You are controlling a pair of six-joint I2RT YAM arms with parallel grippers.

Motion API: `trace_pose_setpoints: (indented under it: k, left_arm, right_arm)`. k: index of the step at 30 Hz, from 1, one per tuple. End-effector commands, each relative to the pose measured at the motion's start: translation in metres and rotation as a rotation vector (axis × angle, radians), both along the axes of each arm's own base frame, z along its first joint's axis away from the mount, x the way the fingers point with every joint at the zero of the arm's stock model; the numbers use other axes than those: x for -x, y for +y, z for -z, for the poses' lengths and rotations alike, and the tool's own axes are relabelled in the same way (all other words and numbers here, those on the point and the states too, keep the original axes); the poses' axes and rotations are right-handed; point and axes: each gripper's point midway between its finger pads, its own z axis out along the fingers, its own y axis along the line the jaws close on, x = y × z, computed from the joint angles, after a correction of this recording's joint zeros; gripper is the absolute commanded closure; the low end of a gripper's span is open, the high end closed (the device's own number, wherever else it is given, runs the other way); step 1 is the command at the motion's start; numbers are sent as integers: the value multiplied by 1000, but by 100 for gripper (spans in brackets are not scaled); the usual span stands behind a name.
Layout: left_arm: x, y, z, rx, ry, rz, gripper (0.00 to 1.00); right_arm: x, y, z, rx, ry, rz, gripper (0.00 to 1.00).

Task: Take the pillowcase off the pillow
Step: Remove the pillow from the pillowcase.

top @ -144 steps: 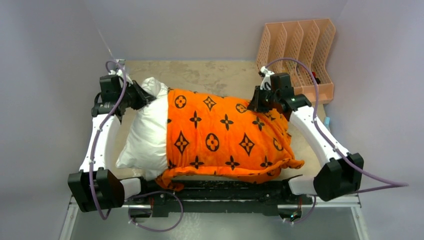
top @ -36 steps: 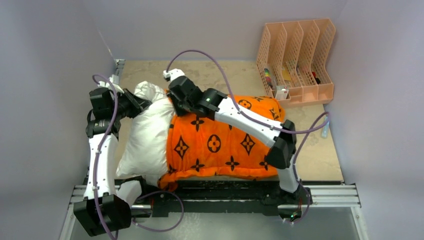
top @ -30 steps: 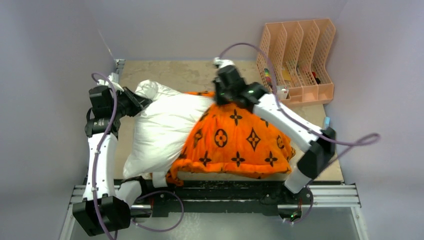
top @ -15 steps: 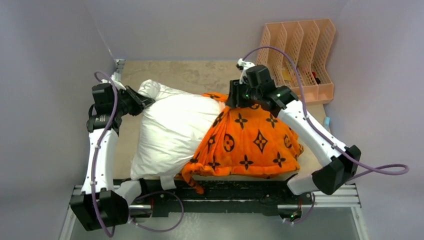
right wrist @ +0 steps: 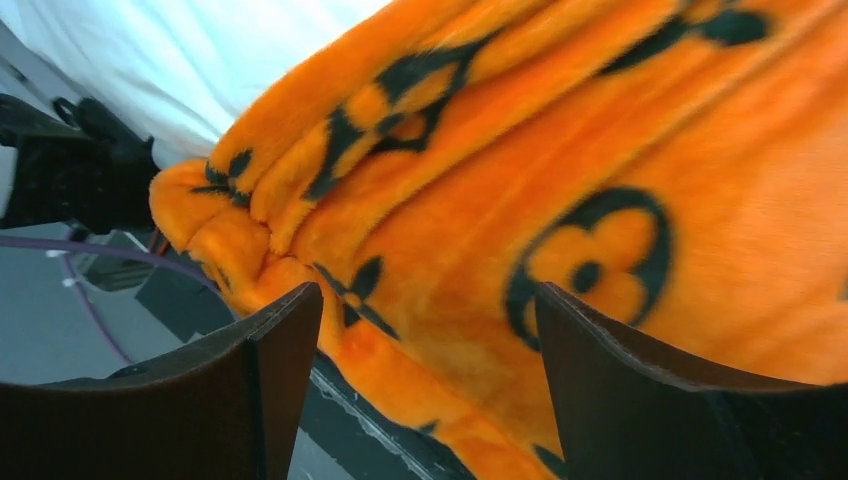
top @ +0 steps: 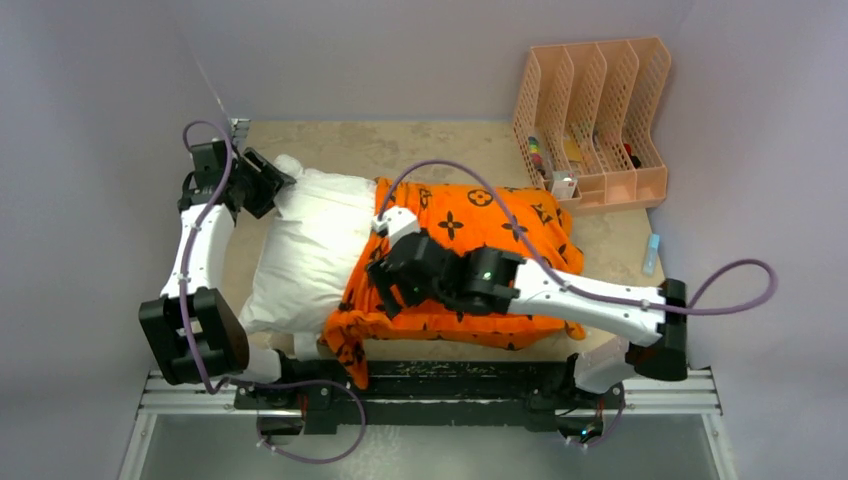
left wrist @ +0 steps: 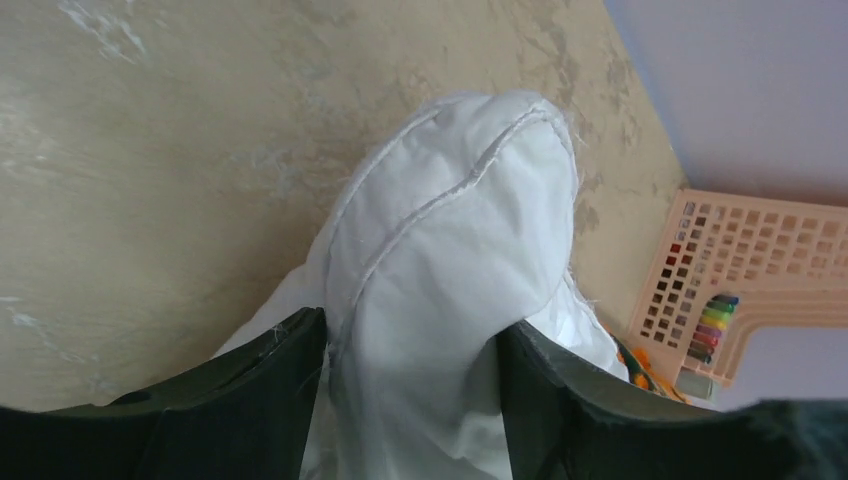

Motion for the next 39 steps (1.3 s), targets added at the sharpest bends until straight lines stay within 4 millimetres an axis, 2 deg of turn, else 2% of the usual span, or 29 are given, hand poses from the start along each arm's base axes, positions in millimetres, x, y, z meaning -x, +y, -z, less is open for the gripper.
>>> trace_pose_setpoints:
  k: [1,3,4,5,6,8,9,10,11,12,15,20,24,26,29,30,32,33,34,35,37,39]
  left_arm:
    - [1,27,-35,-139,-73,-54,37]
    - [20,32,-36,-176,-62,-71,34]
    - [29,31,-37,-184,-60,-68,32]
    - [38,29,-39,-194,-56,-62,31]
    - [48,31,-38,-214,-38,-67,30]
    - [67,33,-34,-236,-6,-88,28]
    - [75,32,-34,-237,-3,-95,27]
    - [80,32,-33,-241,-8,-104,26]
    - [86,32,-32,-245,-8,-115,26]
    - [90,30,-34,-242,-15,-112,25]
    - [98,3,-36,-169,-63,8,23]
    - [109,-44,-50,19,-232,150,22]
    - [125,-71,-37,107,-223,289,20]
    - [129,-71,-24,99,-194,298,20]
    - [125,-82,-23,176,-244,333,22]
    - [122,-86,-26,212,-271,351,35]
    - [116,-88,-24,236,-275,348,76]
    - [114,-86,-21,225,-261,333,93]
    - [112,-85,-20,215,-253,326,100]
    - [110,-84,-19,206,-248,314,100]
    - [105,-78,-20,187,-243,273,100]
    - [101,-76,-25,196,-260,244,100]
  right_arm:
    - [-5,29,12,43,-128,108,18]
    - [-11,27,32,125,-154,156,15]
    - [-22,19,42,195,-192,185,14]
    - [-39,1,49,266,-224,263,19]
    - [-60,-17,56,313,-212,337,31]
    - [-97,-51,63,329,-159,433,48]
    - [-112,-62,61,303,-159,432,63]
    - [-125,-64,53,242,-175,403,78]
    - [-135,-66,44,188,-192,375,87]
    - [-141,-65,31,134,-209,340,90]
    - [-154,-63,7,142,-257,267,89]
    - [-162,-50,13,168,-210,225,94]
    - [-176,-52,15,149,-160,279,94]
    - [-181,-52,6,135,-161,293,94]
    - [-176,-38,-7,58,-164,235,89]
    - [-172,-33,-7,42,-147,205,86]
    - [-168,-26,-15,25,-130,162,73]
    - [-164,-22,-20,17,-122,144,63]
    - [-156,-16,-24,-7,-103,117,47]
    - [-146,-11,-34,-47,-94,92,38]
    - [-129,2,-53,-126,-103,63,31]
    - [-110,17,-63,-160,-134,40,27]
